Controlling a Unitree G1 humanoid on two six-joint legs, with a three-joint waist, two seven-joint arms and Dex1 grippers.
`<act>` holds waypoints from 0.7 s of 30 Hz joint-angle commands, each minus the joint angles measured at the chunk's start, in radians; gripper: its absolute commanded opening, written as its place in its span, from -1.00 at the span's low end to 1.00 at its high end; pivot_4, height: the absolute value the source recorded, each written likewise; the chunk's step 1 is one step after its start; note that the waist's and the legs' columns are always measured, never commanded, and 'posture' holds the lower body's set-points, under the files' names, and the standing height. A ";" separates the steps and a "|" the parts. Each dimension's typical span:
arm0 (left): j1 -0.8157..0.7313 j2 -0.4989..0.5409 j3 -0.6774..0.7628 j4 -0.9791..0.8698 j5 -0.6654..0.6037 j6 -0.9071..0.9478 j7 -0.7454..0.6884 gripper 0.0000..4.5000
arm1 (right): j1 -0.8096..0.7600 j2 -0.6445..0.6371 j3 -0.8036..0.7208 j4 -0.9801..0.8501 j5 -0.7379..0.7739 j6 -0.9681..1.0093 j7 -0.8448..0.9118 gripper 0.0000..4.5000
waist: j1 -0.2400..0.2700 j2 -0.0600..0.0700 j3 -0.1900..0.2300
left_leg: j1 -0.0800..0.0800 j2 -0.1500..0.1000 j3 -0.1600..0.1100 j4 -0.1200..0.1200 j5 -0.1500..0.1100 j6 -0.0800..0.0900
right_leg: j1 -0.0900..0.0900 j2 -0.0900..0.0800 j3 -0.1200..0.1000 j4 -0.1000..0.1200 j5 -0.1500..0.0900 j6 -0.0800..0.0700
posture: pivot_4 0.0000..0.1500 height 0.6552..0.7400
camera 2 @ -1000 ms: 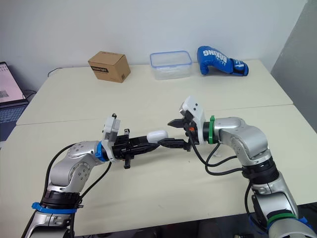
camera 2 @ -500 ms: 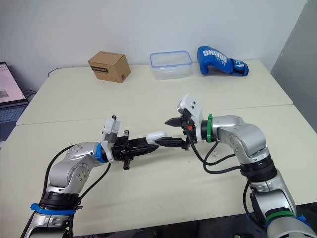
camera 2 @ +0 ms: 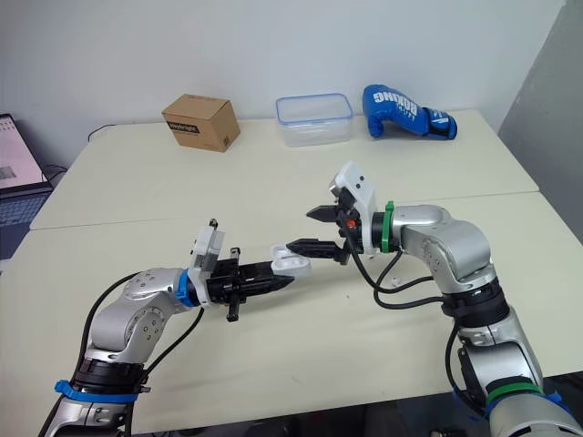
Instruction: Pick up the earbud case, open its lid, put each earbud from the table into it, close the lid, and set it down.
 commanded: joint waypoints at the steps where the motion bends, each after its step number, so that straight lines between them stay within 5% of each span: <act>1: -0.022 0.016 0.034 0.018 0.012 -0.049 0.011 -0.67 | -0.059 -0.053 -0.051 -0.060 0.042 0.023 0.038 0.98 | 0.001 0.000 0.000 | 0.000 0.000 0.000 0.000 0.000 0.000 | 0.000 0.000 0.000 0.000 0.000 0.000 | 1.00 0.78; 12: -0.077 0.029 0.043 0.119 0.039 -0.132 -0.007 -0.67 | -0.155 -0.560 0.270 -0.073 -0.289 -0.113 0.349 0.98 | 0.013 0.000 0.000 | 0.000 0.000 0.003 0.000 0.000 0.000 | 0.000 0.000 0.000 -0.001 0.000 0.000 | 1.00 0.78; 21: -0.083 -0.001 0.025 0.143 0.059 -0.169 -0.003 -0.67 | -0.132 -0.544 0.481 -0.060 -0.547 -0.086 0.404 0.98 | 0.011 0.000 0.000 | 0.000 0.001 0.004 0.000 0.000 0.000 | 0.000 0.000 0.001 -0.001 0.000 0.000 | 1.00 0.78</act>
